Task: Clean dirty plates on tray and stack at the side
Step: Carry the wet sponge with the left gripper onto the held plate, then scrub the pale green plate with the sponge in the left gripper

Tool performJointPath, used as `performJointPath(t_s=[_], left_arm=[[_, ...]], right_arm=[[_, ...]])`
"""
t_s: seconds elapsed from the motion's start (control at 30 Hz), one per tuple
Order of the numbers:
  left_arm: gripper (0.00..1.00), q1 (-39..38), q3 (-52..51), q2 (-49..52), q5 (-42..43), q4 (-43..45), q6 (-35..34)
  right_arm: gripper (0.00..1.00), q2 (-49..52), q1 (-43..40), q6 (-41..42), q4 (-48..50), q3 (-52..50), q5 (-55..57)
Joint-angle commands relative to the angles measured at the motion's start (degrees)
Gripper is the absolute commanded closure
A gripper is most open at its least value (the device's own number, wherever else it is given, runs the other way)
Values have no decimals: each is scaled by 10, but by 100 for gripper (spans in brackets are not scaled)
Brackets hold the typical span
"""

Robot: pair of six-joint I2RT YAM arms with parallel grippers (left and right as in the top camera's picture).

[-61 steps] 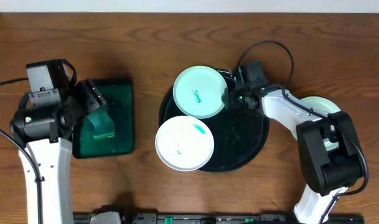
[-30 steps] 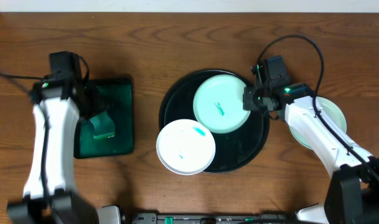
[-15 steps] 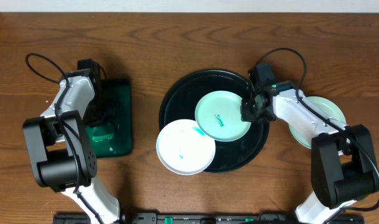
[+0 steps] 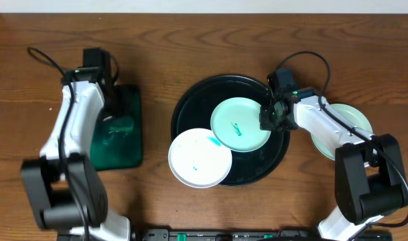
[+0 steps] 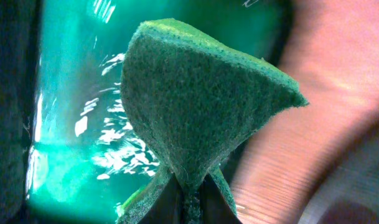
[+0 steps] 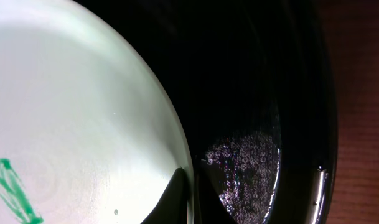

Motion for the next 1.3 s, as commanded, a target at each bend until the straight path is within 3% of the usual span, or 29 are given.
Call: performJointPath(t_s=[0.0,0.13,0.3,0.37,0.57,0.83,1.07,1.2,1.27], left_arm=[[93,-59,21,-49,40,12,20],[93,-146,19,-40,148,50,-12],[93,-238,18,2,170,77,-101],[93,-261,18,17,188,90,-103],[93,-289,18,28,191,151,-108],[93,-334,18,80,195,203,-141],[93,-360,18,169,285,283,-200],[93,-360,18,200,294,278,-208],[93,-355,18,203,250,249,-206]], right_arm=[[99,2,0,-14,2,-2,16],[99,4,1,-9,2,-5,16],[99,6,1,33,-2,-6,41],[99,6,1,50,26,-6,93],[99,6,2,50,104,-6,100],[99,6,30,20,51,-6,83],[99,6,54,21,48,-6,83],[99,6,57,21,46,-6,83],[99,6,57,21,46,-6,83]])
